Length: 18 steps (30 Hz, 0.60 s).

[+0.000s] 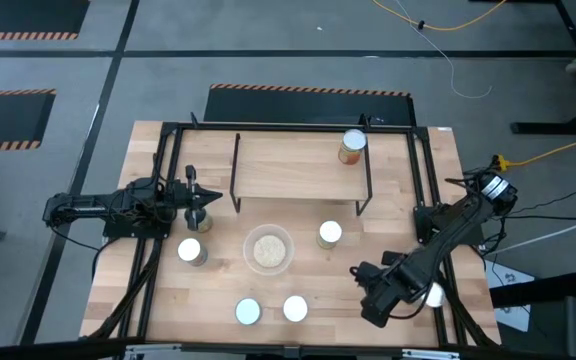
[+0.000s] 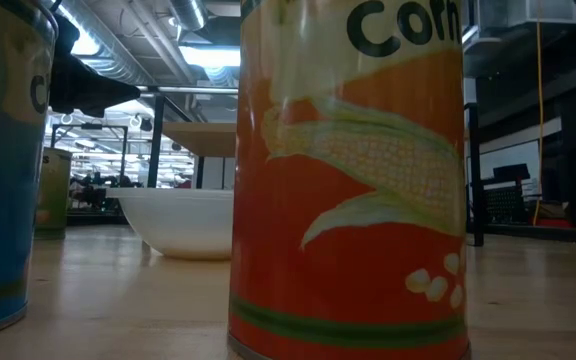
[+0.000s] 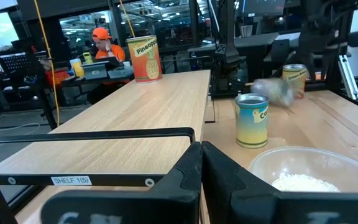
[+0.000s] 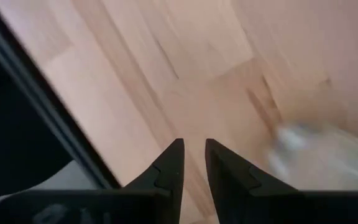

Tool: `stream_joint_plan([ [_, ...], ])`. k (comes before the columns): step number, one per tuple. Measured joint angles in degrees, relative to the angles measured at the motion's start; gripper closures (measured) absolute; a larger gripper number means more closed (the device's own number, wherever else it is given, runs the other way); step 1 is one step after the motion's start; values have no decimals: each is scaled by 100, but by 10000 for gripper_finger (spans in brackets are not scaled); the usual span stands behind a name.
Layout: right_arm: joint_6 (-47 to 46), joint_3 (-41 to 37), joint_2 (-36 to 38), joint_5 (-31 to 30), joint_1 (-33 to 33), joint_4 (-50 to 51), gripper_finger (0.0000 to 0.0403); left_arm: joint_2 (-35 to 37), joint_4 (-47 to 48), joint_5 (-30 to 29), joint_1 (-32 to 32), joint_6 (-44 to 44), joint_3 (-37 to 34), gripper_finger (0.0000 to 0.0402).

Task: Pick and place cans onto a shelf
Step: Put the canned peaches on the shelf

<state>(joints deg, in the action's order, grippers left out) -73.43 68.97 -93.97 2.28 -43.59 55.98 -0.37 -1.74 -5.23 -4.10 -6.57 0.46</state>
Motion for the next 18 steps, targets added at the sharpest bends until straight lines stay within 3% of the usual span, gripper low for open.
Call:
stream_joint_plan([
  [18,3,-12,-6,42,38,431,331,0,1,0,-1,2,0,401],
])
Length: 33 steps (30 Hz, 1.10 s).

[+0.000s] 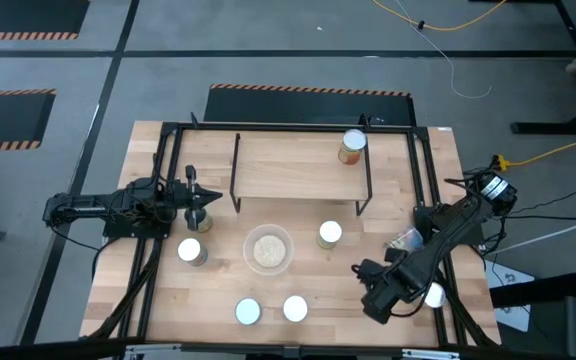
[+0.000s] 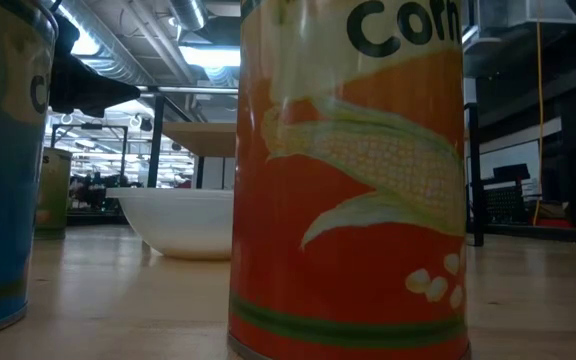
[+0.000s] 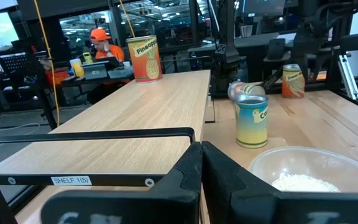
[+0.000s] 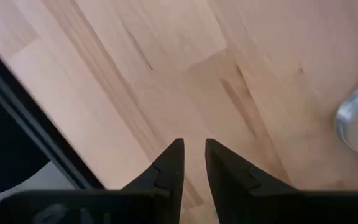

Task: Pick and place cans onto a shelf
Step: Put the canned peaches on the shelf

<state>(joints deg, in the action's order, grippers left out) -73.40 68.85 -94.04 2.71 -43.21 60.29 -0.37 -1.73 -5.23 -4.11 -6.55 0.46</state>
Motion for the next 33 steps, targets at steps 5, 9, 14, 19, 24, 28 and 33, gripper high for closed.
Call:
stream_joint_plan([
  [5,12,102,0,210,201,753,331,-1,0,0,-1,-1,-1,401],
  [9,14,243,5,200,402,1609,331,1,-1,0,1,-1,1,401],
  [14,37,242,9,-225,614,2179,331,-1,1,0,-1,0,1,401],
  [19,81,39,9,-556,729,2177,331,-1,1,0,-1,0,1,401],
  [24,60,-322,9,-563,744,2131,331,1,1,0,1,-2,1,401],
  [28,52,-652,9,-567,744,1980,331,1,1,0,1,-2,0,401],
  [33,55,-911,7,-569,744,1750,331,0,1,0,1,0,1,401],
])
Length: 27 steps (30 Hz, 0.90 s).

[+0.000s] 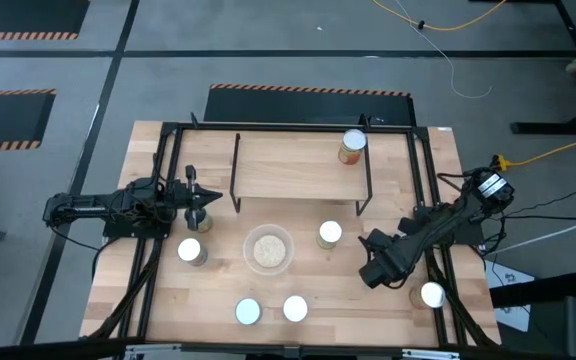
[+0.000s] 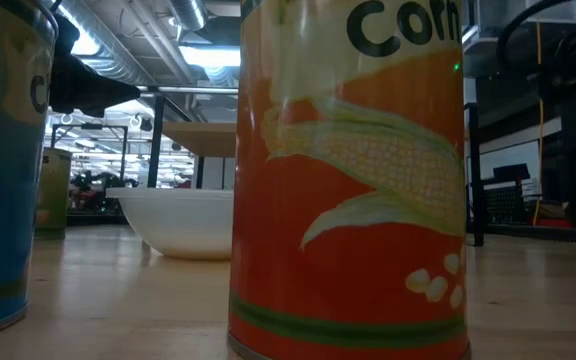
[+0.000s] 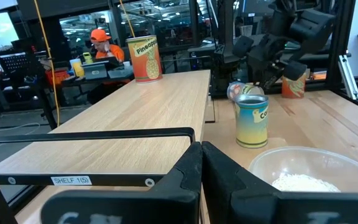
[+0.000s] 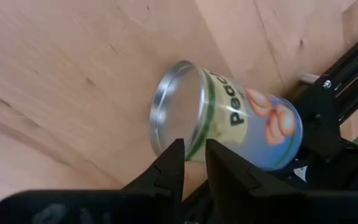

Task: Pick and place cans onto a shelf
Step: Put the canned peaches on the shelf

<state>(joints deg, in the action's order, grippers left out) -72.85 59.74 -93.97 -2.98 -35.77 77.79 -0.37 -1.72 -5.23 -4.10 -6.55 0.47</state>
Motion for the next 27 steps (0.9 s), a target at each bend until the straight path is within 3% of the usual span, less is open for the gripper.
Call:
stream_joint_plan([
  [16,-40,45,0,-449,0,-36,331,0,0,0,-1,7,-2,401],
  [27,-49,45,0,-265,-15,-174,331,1,0,0,0,20,-1,401],
])
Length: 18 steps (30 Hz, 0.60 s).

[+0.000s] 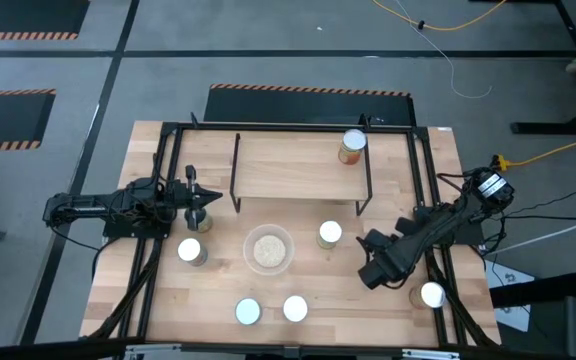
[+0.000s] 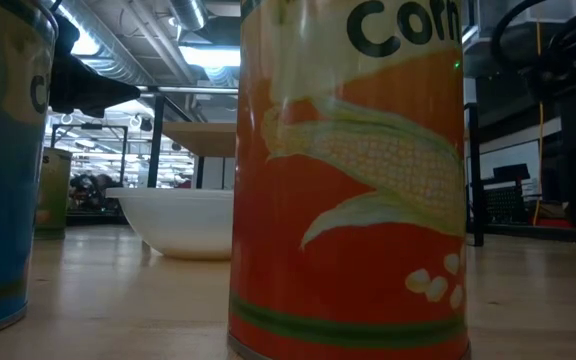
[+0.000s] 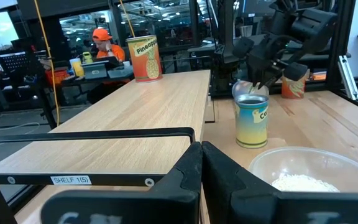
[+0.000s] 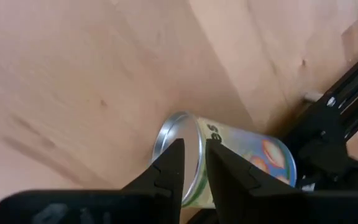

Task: Pick and place cans onto a shelf
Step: Put the canned peaches on the shelf

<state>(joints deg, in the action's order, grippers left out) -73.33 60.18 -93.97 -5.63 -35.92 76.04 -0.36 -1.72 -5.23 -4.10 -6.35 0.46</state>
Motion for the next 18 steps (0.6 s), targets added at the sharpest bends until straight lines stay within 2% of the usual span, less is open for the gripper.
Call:
stream_joint_plan([
  [6,-18,-28,0,155,-36,18,331,-2,0,0,-2,0,-1,401],
  [11,-76,-214,-2,745,-137,-69,331,-1,0,2,-2,11,-1,401],
  [18,-137,-264,9,641,-264,-139,331,0,0,2,-2,22,-2,401],
])
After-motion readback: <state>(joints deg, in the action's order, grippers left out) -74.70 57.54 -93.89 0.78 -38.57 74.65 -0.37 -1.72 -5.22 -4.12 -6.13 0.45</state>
